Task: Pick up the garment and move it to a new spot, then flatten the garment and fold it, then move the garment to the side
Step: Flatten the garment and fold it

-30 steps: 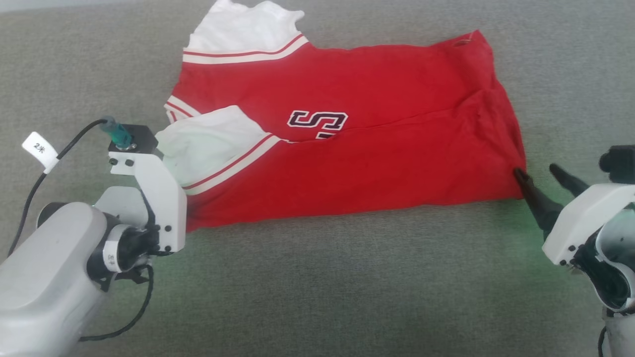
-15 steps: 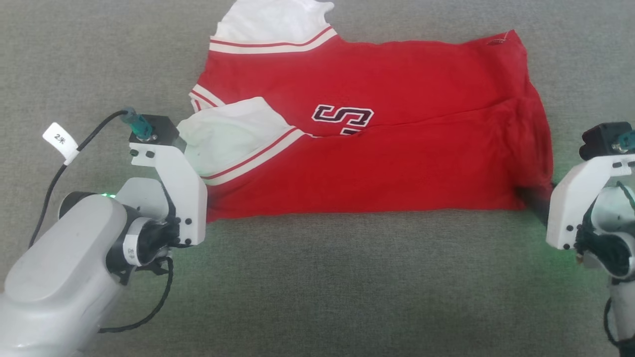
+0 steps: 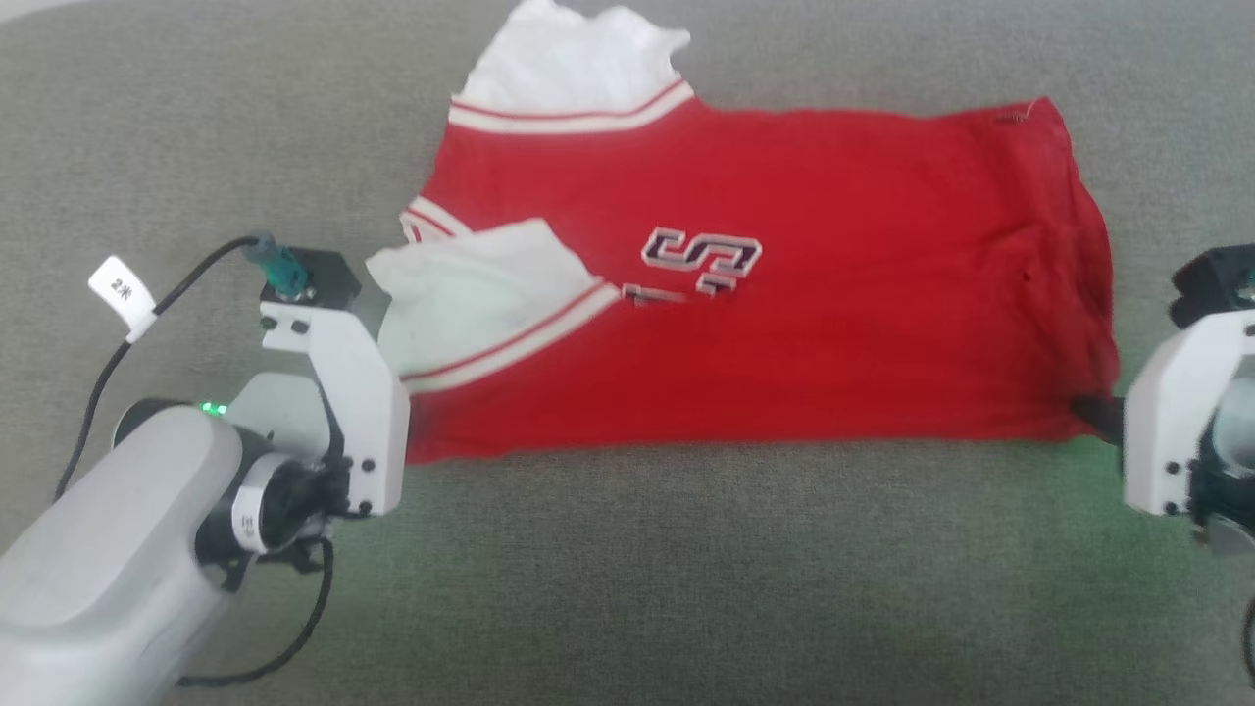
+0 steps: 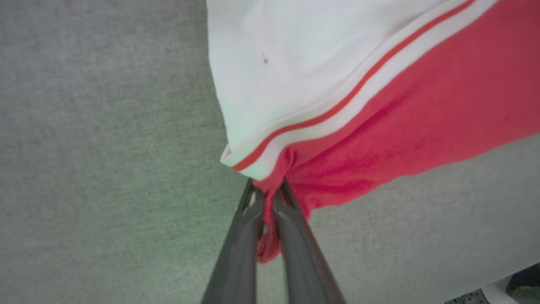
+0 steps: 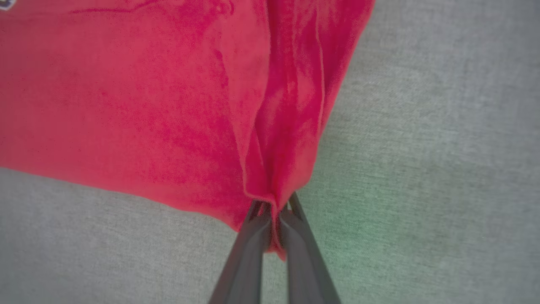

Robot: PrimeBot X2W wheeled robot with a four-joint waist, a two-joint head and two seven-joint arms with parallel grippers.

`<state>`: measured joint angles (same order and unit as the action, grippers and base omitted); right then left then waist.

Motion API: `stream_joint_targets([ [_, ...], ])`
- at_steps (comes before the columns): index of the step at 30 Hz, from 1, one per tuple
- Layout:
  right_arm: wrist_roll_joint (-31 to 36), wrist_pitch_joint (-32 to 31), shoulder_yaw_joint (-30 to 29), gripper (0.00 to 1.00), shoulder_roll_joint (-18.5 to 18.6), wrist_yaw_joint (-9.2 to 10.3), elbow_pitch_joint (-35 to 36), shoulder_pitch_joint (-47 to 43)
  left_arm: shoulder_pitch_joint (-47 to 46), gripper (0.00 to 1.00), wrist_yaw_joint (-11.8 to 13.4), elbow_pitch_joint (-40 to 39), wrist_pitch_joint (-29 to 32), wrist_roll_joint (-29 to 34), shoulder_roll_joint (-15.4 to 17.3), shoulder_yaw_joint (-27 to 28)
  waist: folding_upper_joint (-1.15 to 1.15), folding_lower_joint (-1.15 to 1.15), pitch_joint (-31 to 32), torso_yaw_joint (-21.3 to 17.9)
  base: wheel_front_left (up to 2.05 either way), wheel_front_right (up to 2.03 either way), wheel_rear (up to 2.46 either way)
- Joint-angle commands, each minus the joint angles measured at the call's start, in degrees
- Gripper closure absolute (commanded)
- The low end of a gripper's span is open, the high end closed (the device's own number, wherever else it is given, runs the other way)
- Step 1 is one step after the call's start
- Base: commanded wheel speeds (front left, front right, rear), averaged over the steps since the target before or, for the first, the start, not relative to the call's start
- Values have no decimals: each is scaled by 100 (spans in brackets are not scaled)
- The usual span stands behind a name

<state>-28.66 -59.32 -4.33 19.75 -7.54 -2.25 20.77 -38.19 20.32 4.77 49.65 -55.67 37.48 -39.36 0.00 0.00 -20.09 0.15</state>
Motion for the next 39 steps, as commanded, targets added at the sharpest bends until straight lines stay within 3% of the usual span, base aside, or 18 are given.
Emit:
stream_joint_targets([
  [1, 24, -102, -68, 100, 113, 10, 135, -112, 137, 100, 71, -104, 78, 56, 105, -12, 0, 0, 68, 40, 0, 0, 0],
  [6, -66, -507, -225, 100, 201, 11, 653, -457, 411, 100, 335, -702, 197, 42, 385, 21, 0, 0, 174, 92, 0, 0, 0],
  [13, -132, -831, -492, 100, 54, 11, 1171, -987, 922, 100, 671, -1382, 246, 89, 686, -48, 0, 0, 203, 128, 0, 0, 0],
  [21, 21, -680, -627, 100, -273, 11, 936, -1348, 1347, 100, 748, -1236, 55, -74, 556, -69, 0, 0, 203, 104, 0, 0, 0],
  [22, 30, -620, -622, 100, -303, 11, 823, -1337, 1333, 91, 713, -1141, 11, -71, 522, -64, 0, 0, 201, 100, 0, 0, 0],
  [24, 62, -505, -586, 80, -339, 11, 615, -1291, 1294, 54, 620, -944, -61, -68, 470, -68, 0, 0, 204, 81, 0, 0, 0],
  [25, 74, -456, -560, 64, -348, 11, 532, -1275, 1270, 15, 579, -862, -83, -74, 448, -74, 0, 0, 210, 72, 0, 0, 0],
  [26, 60, -400, -544, 45, -349, 11, 439, -1258, 1247, 0, 547, -796, -96, -96, 432, -67, 0, 0, 216, 61, 0, 0, 0],
  [28, -12, -305, -532, 0, -386, 11, 329, -1198, 1192, 0, 488, -706, -89, -112, 448, -53, 0, 0, 234, 32, 0, 0, 0],
  [32, 18, -108, -516, 0, -359, 11, 293, -1137, 1062, 0, 463, -783, -23, -169, 535, 58, 0, 0, 282, -41, 0, 0, 0],
  [39, 122, 314, -585, 0, -516, 8, 615, -1001, 688, 0, 521, -1058, 141, -116, 1009, 381, 0, 0, 268, -299, 0, 0, 0],
])
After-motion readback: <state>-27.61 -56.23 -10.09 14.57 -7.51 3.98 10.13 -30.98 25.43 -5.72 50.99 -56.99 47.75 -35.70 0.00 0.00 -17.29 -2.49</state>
